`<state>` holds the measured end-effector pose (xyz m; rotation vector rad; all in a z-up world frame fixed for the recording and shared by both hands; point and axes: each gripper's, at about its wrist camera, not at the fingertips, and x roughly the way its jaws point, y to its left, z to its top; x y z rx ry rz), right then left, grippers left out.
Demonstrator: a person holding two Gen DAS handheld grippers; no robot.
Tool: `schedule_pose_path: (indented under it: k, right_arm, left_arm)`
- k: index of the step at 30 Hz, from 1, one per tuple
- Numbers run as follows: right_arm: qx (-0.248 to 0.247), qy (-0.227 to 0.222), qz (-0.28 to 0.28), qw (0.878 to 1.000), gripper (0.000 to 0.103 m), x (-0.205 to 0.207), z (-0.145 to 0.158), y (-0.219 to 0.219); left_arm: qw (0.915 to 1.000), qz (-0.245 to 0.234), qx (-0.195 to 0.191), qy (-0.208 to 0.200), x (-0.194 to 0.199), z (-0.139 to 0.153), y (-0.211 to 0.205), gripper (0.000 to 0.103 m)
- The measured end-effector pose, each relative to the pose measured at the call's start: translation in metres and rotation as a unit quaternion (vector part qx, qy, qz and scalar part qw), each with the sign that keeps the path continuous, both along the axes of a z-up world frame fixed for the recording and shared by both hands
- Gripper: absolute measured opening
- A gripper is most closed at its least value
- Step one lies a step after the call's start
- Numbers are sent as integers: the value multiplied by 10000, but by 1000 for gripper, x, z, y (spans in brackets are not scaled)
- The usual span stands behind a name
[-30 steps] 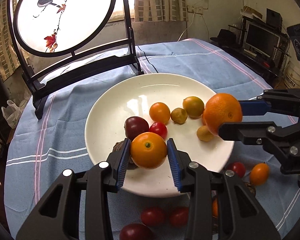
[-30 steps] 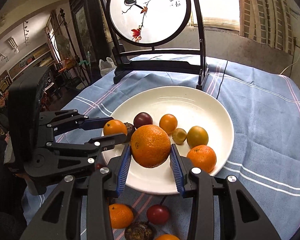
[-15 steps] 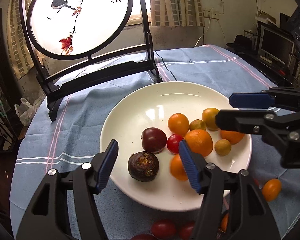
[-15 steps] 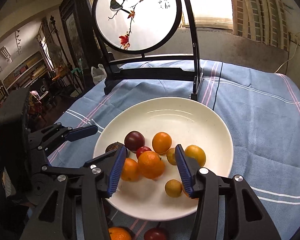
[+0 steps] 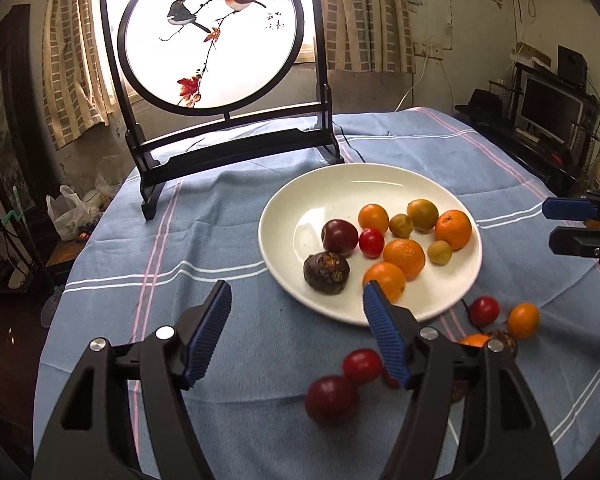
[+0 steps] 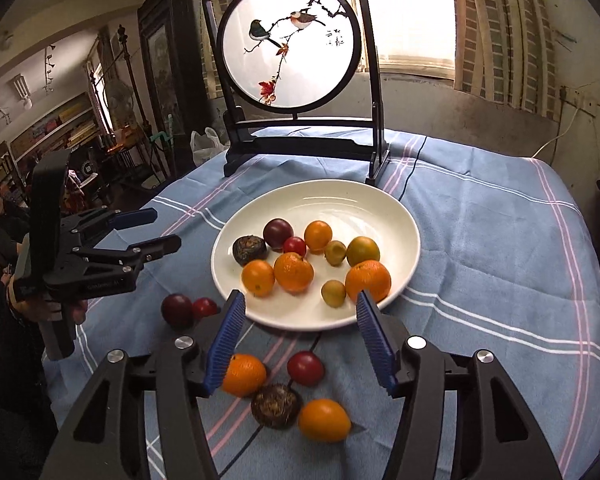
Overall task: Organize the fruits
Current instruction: 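Move both open grippers back to the fruit pile, then grasp the dark red plum with the left gripper while the right gripper grasps an orange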
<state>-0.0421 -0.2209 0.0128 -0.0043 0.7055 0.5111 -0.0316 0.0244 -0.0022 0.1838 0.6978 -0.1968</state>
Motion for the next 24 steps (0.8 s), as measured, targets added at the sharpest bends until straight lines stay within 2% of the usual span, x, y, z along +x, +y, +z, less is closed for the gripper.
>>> schedule_pose_path:
  k: [4,10,14,18,20,24]
  right_arm:
    - [-243,92,125,9996,60,-26,-15,-4]
    - [-1118,447,213,9925,60,-39,-61,-6]
    - [-1638,493,293,9848,60,-34,-82,-1]
    - [-1967,368,458,9787,59,-25,-89,11]
    - [-1954,382,627,9780,42,-22,-91,16]
    - [-1905,443,723,9780,39,-21,-87,18]
  left_arm:
    - [9996,-229,71,119,-29,-11,7,68]
    - [9968,-601,215,474,-59,-40,10,68]
    - [9953,-640,316,655,-60,-55,10,68]
    - [9943,-623,223,832,-48,-63,8,68]
    - [9939,-638,271,863,-43,-66,4,68]
    - [9931,-595,266,978,-28,-74,2,68]
